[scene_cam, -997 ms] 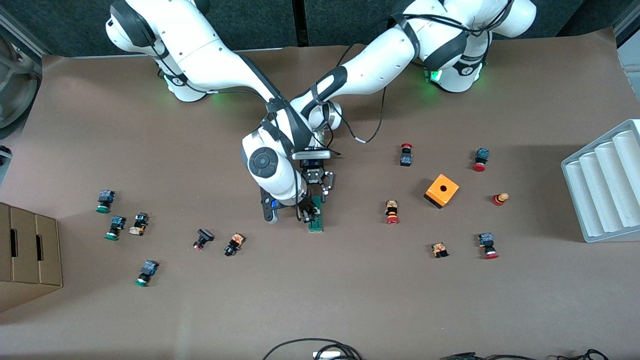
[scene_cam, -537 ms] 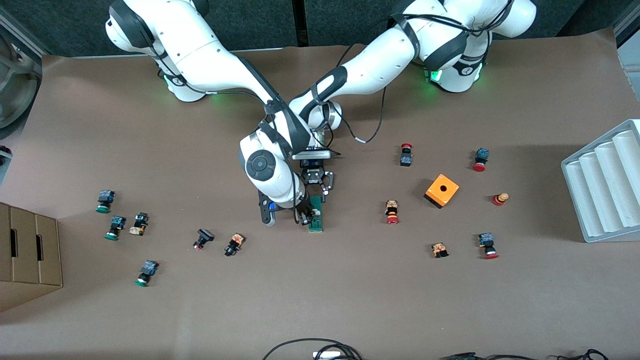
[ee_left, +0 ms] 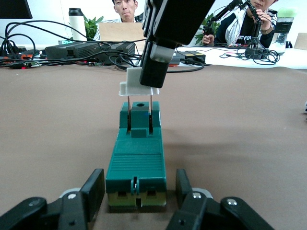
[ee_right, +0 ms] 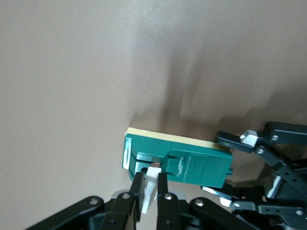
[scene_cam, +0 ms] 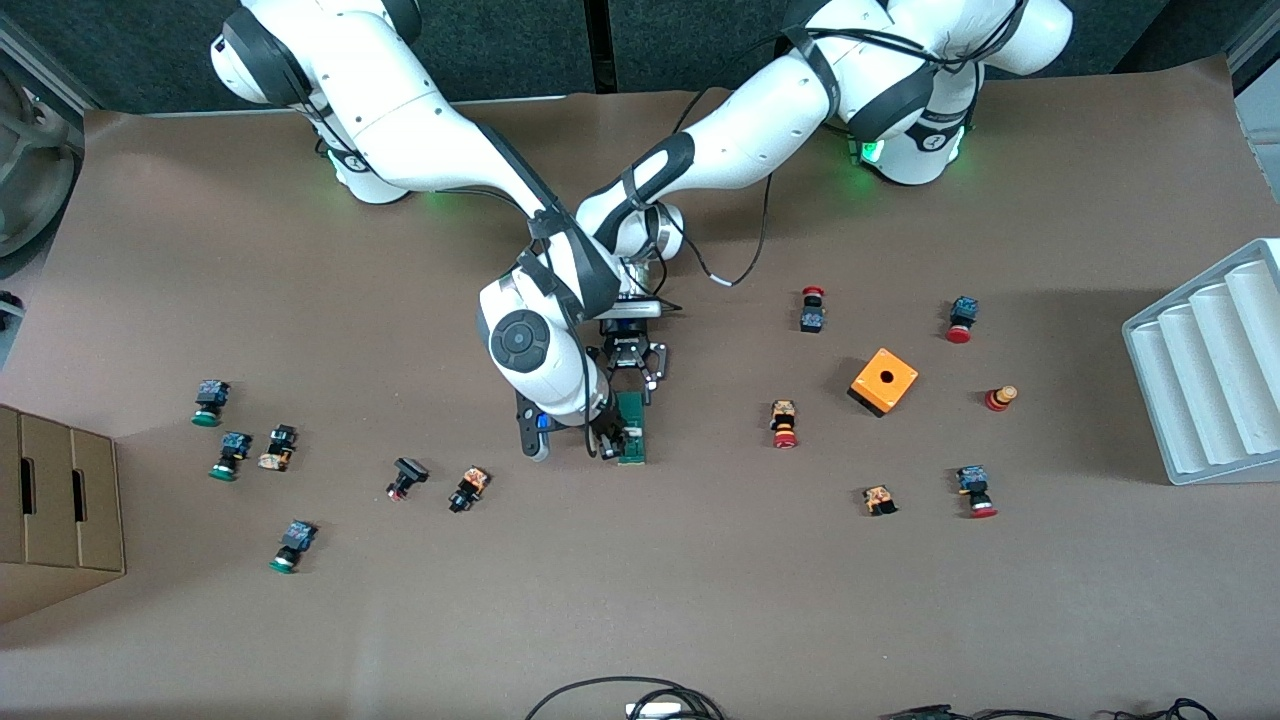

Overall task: Close load switch with both arms
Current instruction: 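Push the white lever along the switch body with the right gripper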

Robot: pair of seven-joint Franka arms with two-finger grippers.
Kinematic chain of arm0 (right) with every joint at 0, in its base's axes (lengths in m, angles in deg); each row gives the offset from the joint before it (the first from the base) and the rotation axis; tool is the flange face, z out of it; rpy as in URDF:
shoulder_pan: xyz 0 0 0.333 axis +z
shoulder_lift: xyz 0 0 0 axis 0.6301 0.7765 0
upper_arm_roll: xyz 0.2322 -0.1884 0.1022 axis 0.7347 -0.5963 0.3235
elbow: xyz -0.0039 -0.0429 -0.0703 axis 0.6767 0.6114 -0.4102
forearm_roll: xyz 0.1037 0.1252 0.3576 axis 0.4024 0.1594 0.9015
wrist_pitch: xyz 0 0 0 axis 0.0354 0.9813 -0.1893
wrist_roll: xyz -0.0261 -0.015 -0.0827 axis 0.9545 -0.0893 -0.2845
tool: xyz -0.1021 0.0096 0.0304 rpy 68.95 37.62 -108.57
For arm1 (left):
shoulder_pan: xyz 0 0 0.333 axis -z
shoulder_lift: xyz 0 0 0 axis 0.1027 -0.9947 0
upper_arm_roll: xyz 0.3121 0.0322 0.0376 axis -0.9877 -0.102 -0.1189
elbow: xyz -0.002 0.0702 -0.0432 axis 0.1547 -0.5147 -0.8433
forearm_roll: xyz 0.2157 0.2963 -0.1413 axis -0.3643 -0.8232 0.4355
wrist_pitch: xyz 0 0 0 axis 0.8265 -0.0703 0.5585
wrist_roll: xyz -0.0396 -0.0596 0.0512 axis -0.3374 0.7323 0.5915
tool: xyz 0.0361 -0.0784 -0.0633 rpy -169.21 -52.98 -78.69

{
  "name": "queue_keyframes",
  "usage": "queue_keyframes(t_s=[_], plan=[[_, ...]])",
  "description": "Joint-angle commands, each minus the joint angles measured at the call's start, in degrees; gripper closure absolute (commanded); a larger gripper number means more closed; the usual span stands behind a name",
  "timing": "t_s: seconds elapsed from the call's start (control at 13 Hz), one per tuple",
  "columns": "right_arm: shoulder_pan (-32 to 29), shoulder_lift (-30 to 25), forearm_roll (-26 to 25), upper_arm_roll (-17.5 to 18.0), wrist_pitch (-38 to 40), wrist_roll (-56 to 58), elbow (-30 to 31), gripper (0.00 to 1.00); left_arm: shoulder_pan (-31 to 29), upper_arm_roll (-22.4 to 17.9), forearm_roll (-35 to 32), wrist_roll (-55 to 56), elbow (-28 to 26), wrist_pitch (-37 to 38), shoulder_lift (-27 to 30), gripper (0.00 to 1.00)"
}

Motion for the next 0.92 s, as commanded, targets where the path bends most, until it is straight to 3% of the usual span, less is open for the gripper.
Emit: queue_keyframes(t_s=[0.0, 0.77, 0.84], plan=[[-1.41, 2.39, -0.45, 0.28, 0.94, 0.13, -3.98, 0.83, 0.88, -0.52, -0.41, 0.94, 1.61, 0.01, -1.41, 0.33], [-1.94, 5.29, -0.54, 0.20, 0.85, 0.05, -6.89, 0.81, 0.88, -0.52, -0.41, 0.94, 1.53, 0.01, -1.41, 0.34], [-1.94, 5.64, -0.54, 0.19, 0.76, 0.04, -6.98, 0.77, 0.88, -0.52, -0.41, 0.94, 1.53, 0.01, -1.41, 0.34]])
